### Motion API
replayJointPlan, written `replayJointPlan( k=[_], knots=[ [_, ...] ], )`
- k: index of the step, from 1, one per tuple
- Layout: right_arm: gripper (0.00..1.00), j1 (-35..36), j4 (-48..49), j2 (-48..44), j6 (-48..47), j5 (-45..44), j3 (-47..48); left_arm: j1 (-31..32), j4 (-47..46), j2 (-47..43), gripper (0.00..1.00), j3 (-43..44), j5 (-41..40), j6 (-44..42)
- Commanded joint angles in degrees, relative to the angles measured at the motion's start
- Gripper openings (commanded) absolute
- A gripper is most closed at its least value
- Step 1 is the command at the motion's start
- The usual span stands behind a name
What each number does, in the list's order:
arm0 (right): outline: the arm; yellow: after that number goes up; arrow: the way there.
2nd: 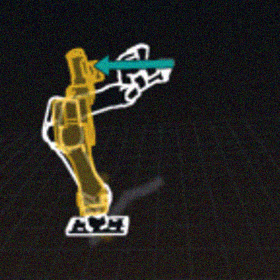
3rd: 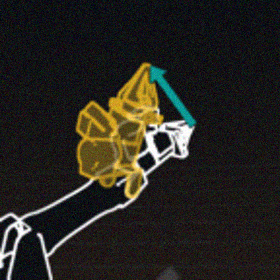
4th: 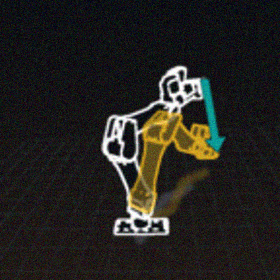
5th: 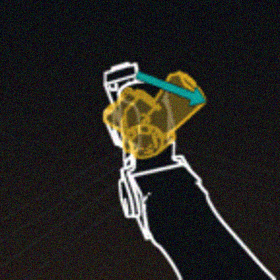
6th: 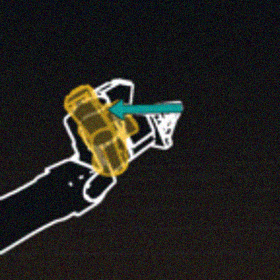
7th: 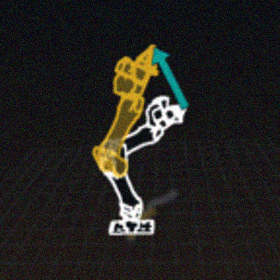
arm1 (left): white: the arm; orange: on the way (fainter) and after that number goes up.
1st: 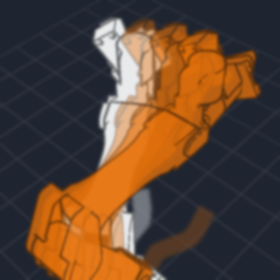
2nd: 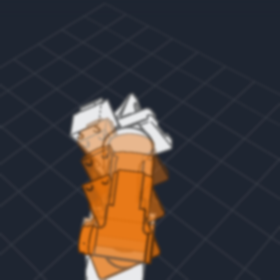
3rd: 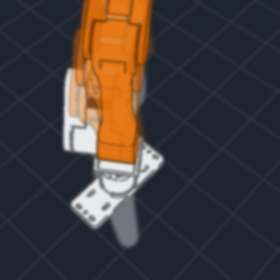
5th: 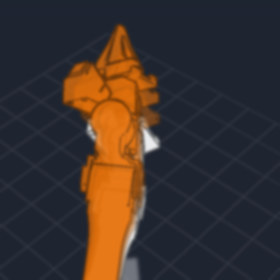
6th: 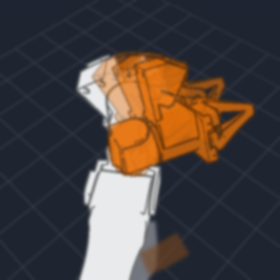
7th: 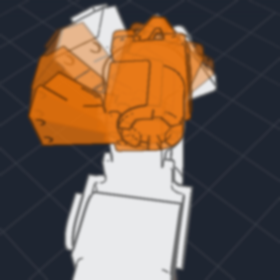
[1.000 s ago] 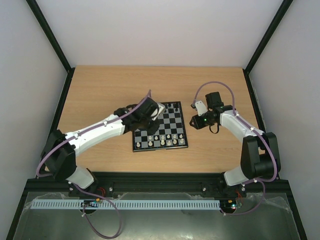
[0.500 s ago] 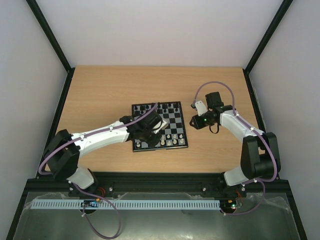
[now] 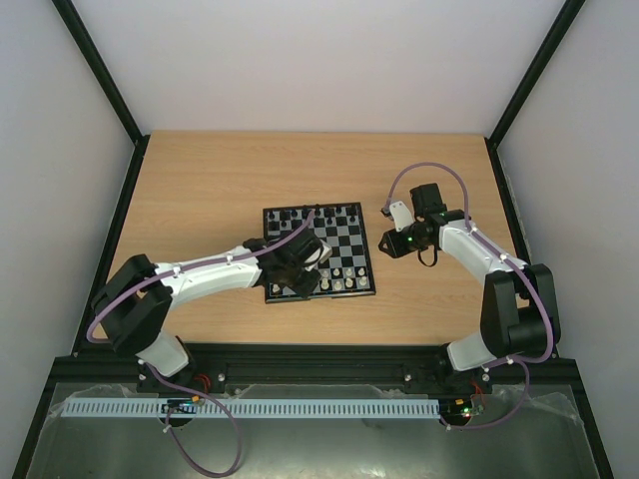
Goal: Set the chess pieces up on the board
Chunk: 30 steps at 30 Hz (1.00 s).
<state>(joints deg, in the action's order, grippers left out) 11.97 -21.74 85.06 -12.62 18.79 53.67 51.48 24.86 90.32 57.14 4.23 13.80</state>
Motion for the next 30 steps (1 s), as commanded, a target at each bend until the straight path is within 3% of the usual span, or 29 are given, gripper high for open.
replayJointPlan(
  k=[1,30],
  knots=[
    [0.28,-0.16,-1.65,-0.76,-0.41,-0.06,-0.65,0.25,-3.58,0.64,0.08,-1.98,-1.56,1.61],
    [0.28,-0.21,-1.73,-0.33,-0.47,-0.15,-0.60,0.20,-6.41,3.89,0.10,-2.56,-2.57,2.63]
  ],
)
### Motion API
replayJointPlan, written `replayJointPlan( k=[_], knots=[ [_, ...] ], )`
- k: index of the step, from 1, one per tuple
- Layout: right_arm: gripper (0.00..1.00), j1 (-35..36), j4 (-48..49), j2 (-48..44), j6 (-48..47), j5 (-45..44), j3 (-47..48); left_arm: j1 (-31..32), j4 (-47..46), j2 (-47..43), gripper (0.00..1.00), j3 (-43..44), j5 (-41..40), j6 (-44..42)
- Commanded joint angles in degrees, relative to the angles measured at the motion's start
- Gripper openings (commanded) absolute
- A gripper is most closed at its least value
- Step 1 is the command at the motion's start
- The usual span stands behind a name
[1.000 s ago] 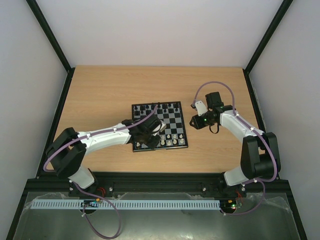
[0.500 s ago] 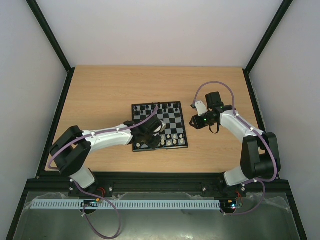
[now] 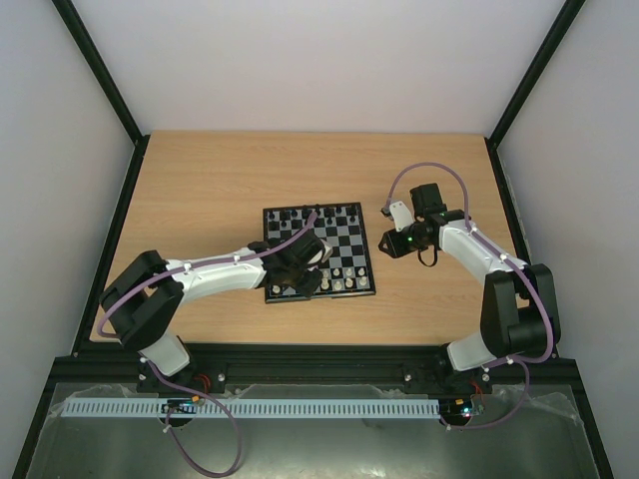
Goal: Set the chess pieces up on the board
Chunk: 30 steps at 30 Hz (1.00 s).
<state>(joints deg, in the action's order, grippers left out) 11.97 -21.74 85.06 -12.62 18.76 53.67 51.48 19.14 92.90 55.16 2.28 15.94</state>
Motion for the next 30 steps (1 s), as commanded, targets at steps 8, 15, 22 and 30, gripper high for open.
replayJointPlan(
  k=[8,15,22,30],
  knots=[
    [0.28,-0.22,-1.83,-0.25,-0.47,-0.13,-0.67,0.21,-1.14,1.71,0.11,-0.33,-0.44,0.67],
    [0.28,-0.17,-1.83,-0.24,-0.50,-0.13,-0.54,0.20,0.03,0.39,0.21,-0.01,-0.63,0.75],
    [0.28,-0.22,-1.87,0.04,-0.39,-0.23,-0.54,0.22,1.42,-5.72,0.33,1.95,-0.77,1.09],
    [0.28,-0.23,-1.91,0.01,-0.39,-0.65,-0.45,-2.85,1.13,-10.96,0.37,0.84,-7.86,2.57]
  ],
)
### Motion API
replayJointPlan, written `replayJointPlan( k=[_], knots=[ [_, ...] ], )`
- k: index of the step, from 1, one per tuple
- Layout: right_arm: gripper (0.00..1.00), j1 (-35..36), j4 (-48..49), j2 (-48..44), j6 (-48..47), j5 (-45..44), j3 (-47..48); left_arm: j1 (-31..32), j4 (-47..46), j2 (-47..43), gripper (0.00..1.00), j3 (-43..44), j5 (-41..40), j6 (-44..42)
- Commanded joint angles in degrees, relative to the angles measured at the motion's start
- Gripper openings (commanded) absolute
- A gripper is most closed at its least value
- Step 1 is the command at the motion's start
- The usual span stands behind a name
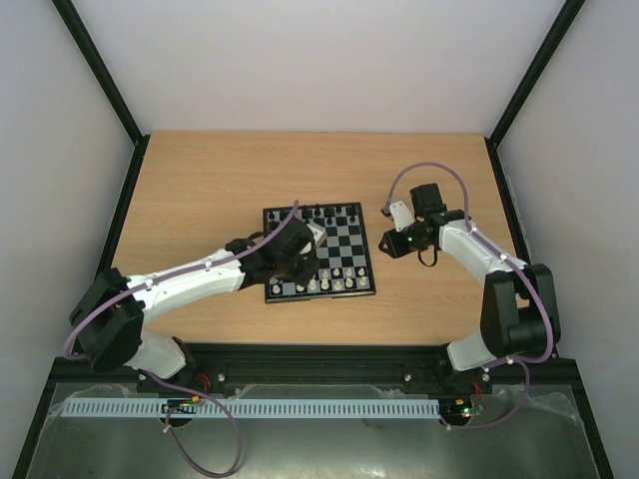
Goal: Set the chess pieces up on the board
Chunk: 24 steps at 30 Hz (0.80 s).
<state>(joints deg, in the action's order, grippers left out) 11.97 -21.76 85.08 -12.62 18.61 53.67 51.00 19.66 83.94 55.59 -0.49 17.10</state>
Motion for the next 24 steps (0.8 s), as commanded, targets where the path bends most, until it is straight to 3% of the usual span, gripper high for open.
replayJointPlan(
  k=[1,9,19,24],
  knots=[
    [0.28,-0.21,-1.88,-0.20,-0.50,-0.55,-0.53,-3.73,0.96,-1.91,0.37,0.33,-6.10,2.07],
    [0.28,-0.20,-1.97,-0.13,-0.64,-0.15,-0.45,-10.08,1.72,4.35,0.33,2.73,-6.68,5.48],
    [0.28,-0.24,-2.10,-0.35,-0.87,0.02,-0.42,-10.66,0.28,12.25,0.33,5.85,-6.19,5.95],
    [0.28,-0.23,-2.19,-0.19,-0.95,0.15,-0.47,-11.22,-0.83,14.64,0.24,6.35,-5.57,6.13]
  ],
)
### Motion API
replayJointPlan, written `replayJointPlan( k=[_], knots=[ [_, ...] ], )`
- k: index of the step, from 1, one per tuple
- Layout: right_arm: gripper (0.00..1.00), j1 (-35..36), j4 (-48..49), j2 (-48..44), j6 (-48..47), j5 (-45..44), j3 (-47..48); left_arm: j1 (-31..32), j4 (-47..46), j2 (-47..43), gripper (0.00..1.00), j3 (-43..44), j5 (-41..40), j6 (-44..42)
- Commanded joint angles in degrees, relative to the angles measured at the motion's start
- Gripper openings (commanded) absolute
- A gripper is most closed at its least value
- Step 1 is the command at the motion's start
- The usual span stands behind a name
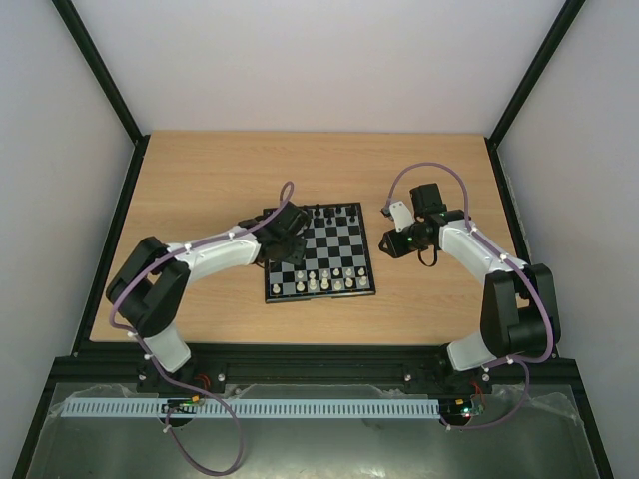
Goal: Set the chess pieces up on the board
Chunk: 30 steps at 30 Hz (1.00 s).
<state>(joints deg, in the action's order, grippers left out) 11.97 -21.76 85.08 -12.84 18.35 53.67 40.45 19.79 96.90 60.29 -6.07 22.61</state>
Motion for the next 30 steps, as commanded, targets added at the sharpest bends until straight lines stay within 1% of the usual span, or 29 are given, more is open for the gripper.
replayJointPlan(
  k=[1,4,12,16,20,27,30],
  knots=[
    [0.28,-0.23,-2.17,-0.18,-0.70,0.42,-0.44,-0.71,-0.94,2.28,0.23,1.80,0.00,0.63],
    [0.28,-0.26,-2.21,-0.09,-0.81,0.37,-0.42,-0.89,-1.17,3.20,0.20,2.07,-0.40,0.72],
    [0.28,-0.25,-2.26,0.07,-0.87,0.37,-0.39,-1.07,-0.05,2.35,0.06,1.74,-2.15,1.02],
    [0.28,-0.19,-2.33,-0.08,-0.92,0.50,-0.34,-1.02,1.43,-1.49,0.04,0.15,-2.28,1.41],
    [0.28,-0.24,-2.42,-0.43,-0.96,0.62,-0.33,-0.33,1.93,-6.75,0.04,-3.48,-0.75,1.54],
    [0.28,-0.14,-2.41,-0.48,-0.96,0.83,-0.33,4.77,7.76,-14.01,0.04,-8.37,-0.72,3.25],
    [0.28,-0.25,-2.46,-0.49,-0.96,0.90,-0.34,6.98,8.66,-16.61,0.04,-10.27,0.39,4.36]
  ],
)
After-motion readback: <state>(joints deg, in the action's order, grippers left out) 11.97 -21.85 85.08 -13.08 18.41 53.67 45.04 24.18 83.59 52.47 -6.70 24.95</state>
